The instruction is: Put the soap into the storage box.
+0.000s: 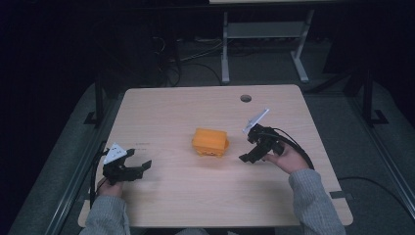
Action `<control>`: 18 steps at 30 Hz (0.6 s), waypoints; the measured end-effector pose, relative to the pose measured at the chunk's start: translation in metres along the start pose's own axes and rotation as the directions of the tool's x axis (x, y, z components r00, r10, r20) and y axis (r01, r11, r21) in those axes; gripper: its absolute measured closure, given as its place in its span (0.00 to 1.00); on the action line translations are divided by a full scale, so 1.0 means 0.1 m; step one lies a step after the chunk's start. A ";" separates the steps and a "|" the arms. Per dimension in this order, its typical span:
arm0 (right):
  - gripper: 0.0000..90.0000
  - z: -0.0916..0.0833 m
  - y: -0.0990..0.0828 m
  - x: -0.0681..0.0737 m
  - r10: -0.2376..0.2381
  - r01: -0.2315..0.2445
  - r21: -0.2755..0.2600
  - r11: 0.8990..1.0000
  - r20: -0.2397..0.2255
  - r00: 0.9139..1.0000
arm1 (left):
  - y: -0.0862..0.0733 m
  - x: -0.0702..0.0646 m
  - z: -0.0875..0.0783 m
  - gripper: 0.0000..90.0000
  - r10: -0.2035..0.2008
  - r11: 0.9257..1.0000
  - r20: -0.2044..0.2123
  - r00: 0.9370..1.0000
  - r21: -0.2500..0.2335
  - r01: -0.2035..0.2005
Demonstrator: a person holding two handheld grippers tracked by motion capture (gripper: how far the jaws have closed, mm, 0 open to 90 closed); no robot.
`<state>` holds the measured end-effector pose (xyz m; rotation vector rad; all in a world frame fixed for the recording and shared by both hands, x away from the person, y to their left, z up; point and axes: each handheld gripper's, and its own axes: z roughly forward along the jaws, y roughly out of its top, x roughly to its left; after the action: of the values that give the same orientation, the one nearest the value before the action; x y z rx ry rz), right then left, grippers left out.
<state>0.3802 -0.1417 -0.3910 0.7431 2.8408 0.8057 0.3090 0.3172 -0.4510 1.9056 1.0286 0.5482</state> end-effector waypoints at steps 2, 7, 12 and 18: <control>0.21 0.00 -0.06 0.00 0.012 -0.012 -0.002 1.000 -0.001 1.000 | 0.00 0.00 0.00 0.15 -0.001 1.000 0.000 1.000 -0.001 0.001; 0.20 -0.01 -0.17 -0.01 0.029 -0.029 -0.005 1.000 0.005 1.000 | 0.00 -0.01 0.01 0.15 -0.002 1.000 0.003 1.000 0.000 0.002; 0.20 -0.02 -0.27 0.00 0.047 -0.047 -0.013 0.999 0.003 0.999 | -0.01 -0.01 0.01 0.15 0.001 1.000 0.003 1.000 0.000 -0.001; 0.19 -0.03 -0.41 0.03 0.077 -0.077 -0.018 0.997 0.004 0.997 | -0.01 -0.01 0.01 0.15 0.002 1.000 0.002 1.000 0.001 -0.002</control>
<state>0.3592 -0.1720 -0.4097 0.8555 2.8120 0.8375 0.3087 0.3159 -0.4520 1.9084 1.0259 0.5472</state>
